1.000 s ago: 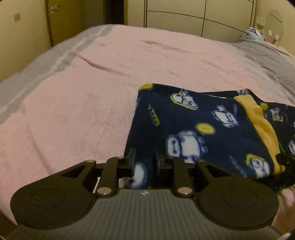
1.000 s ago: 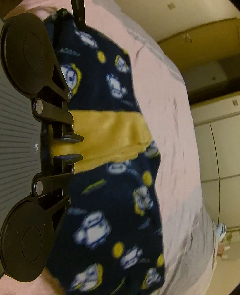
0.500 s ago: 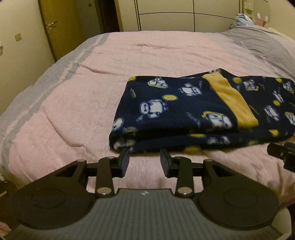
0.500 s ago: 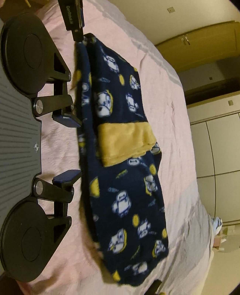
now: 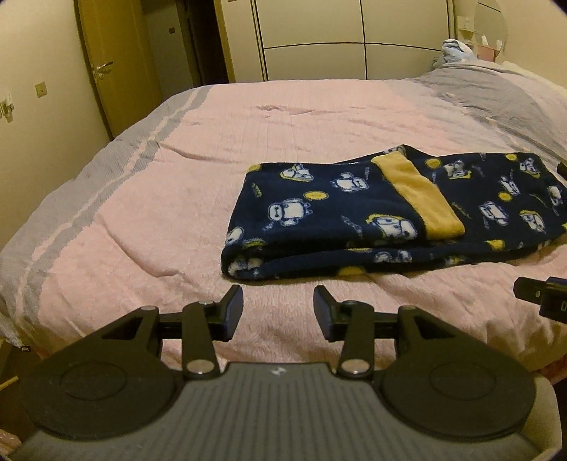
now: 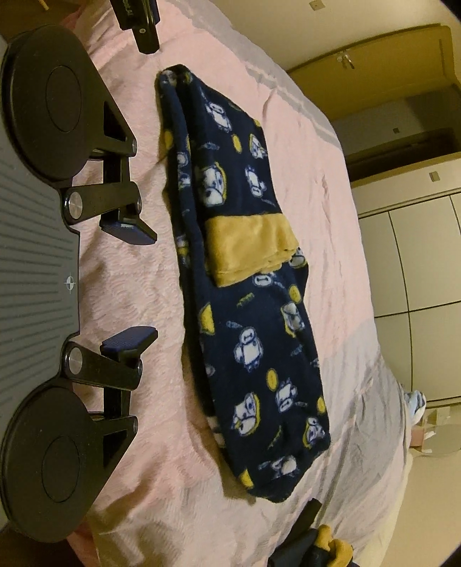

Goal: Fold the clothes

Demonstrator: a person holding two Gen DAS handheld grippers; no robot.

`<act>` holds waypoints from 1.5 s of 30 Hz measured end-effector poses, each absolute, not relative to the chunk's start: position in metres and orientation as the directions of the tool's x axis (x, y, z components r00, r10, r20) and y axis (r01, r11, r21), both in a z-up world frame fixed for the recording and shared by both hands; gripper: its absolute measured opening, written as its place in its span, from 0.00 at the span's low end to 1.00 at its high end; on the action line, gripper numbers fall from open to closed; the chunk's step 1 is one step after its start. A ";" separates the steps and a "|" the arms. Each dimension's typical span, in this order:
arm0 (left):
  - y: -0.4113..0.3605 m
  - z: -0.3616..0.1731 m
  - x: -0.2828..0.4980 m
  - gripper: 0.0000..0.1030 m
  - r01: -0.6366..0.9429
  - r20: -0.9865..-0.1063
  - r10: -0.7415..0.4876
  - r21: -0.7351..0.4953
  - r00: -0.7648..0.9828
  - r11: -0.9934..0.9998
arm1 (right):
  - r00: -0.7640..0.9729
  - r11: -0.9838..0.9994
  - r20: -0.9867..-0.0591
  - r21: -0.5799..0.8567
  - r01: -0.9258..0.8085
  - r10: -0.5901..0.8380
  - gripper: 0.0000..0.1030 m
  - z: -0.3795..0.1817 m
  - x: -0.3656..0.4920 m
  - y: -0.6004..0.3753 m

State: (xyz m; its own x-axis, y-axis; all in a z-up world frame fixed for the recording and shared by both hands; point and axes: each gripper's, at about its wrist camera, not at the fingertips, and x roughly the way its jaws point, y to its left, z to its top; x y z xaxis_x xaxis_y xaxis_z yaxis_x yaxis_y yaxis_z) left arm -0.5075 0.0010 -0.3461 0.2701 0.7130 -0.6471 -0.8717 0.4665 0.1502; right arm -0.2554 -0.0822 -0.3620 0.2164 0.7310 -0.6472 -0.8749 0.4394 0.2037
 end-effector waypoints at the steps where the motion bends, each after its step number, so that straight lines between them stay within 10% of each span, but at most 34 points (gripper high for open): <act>1: 0.000 -0.345 -0.506 0.39 -0.870 -0.646 0.713 0.151 0.272 0.469 | 0.217 0.441 -0.647 0.205 -0.874 0.731 0.53 -0.361 -0.255 -0.084; 38: 0.154 -0.395 -0.431 0.40 -0.858 -0.743 0.526 -0.125 0.413 0.498 | 0.307 0.538 -0.453 0.784 -0.309 0.837 0.59 -0.457 0.065 -0.096; 42: 0.161 -0.397 -0.436 0.40 -0.858 -0.744 0.516 -0.149 0.425 0.492 | 0.267 0.573 -0.509 0.757 -0.314 0.818 0.17 -0.463 0.065 -0.077; 45: 0.166 -0.396 -0.448 0.40 -0.856 -0.739 0.505 -0.187 0.447 0.483 | 0.329 0.675 -0.589 0.630 -0.384 0.738 0.12 -0.443 0.050 -0.058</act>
